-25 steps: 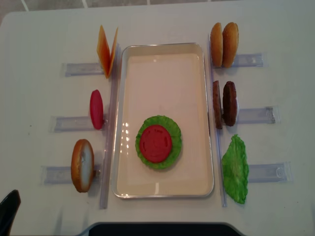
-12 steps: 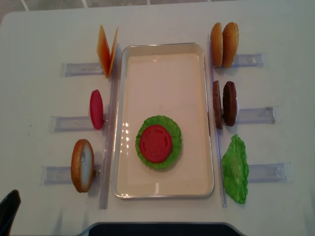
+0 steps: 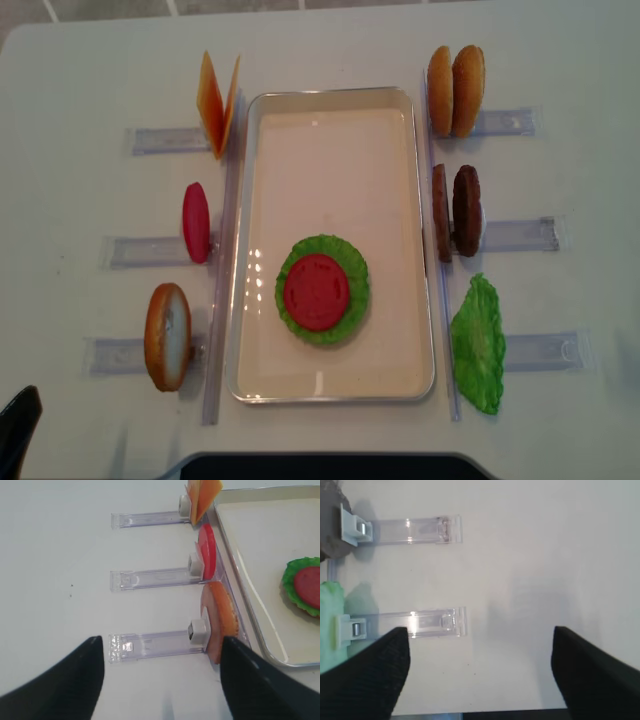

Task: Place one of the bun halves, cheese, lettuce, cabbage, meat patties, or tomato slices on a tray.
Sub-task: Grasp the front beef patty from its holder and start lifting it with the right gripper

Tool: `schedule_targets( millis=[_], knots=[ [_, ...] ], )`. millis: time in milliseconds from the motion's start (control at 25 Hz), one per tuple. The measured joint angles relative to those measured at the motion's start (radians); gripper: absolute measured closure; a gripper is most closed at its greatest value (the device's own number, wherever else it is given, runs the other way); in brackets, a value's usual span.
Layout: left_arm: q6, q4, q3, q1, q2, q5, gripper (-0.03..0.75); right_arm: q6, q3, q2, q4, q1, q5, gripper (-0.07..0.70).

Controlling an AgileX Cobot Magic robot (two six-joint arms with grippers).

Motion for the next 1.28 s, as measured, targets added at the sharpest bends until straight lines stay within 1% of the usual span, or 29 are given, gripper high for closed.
schedule_targets(
  millis=[40,160,320,480,760,1080,1280],
  knots=[
    [0.000,0.000,0.000,0.000,0.000,0.000,0.169,0.000,-0.013,0.060,0.000,0.000,0.000,0.055],
    [0.000,0.000,0.000,0.000,0.000,0.000,0.169,0.000,-0.053,0.155,0.000,0.000,0.000,0.055],
    [0.000,0.000,0.000,0.000,0.000,0.000,0.169,0.000,-0.099,0.263,0.000,0.000,-0.001,0.055],
    [0.000,0.000,0.000,0.000,0.000,0.000,0.169,0.000,-0.118,0.344,0.000,0.000,0.001,0.055],
    [0.000,0.000,0.000,0.000,0.000,0.000,0.169,0.000,-0.167,0.430,0.000,0.000,0.001,0.055],
    [0.000,0.000,0.000,0.000,0.000,0.000,0.169,0.000,-0.223,0.479,0.000,0.000,0.002,0.055],
    [0.000,0.000,0.002,0.000,0.000,0.000,0.169,0.002,-0.229,0.507,0.001,0.000,0.000,0.055]
  ],
)
